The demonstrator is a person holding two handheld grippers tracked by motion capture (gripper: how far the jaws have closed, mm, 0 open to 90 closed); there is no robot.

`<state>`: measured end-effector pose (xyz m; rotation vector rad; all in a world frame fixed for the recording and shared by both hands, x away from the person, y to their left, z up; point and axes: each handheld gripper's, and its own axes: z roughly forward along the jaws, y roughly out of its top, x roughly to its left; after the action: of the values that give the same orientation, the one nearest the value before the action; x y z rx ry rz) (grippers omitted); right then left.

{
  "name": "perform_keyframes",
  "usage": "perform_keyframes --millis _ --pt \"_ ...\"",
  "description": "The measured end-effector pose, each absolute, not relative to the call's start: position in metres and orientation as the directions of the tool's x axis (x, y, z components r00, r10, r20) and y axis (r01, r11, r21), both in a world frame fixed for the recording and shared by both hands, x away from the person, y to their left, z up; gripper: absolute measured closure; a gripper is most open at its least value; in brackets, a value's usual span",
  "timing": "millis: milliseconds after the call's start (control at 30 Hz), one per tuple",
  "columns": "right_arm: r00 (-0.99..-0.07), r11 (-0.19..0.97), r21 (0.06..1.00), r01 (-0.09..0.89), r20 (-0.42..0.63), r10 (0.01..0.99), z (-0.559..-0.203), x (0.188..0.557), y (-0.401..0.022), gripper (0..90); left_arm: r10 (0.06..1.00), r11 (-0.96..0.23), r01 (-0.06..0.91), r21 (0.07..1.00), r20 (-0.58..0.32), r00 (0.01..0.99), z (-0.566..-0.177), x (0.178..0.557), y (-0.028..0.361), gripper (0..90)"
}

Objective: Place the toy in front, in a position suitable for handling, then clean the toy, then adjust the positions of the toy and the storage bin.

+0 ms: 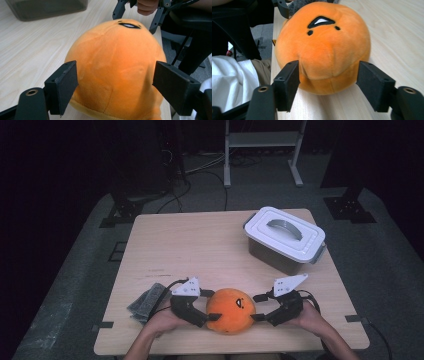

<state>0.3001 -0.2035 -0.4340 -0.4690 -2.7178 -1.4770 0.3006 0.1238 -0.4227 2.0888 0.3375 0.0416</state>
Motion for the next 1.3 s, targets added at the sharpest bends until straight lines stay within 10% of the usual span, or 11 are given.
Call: perform_keyframes --millis 1300 --pt "-0.909 0.508 0.811 0.291 0.068 0.412 -0.354 0.361 -0.251 25.2 0.473 -0.448 0.312 0.838 -0.074 0.878 -0.428 0.293 0.195 7.4"
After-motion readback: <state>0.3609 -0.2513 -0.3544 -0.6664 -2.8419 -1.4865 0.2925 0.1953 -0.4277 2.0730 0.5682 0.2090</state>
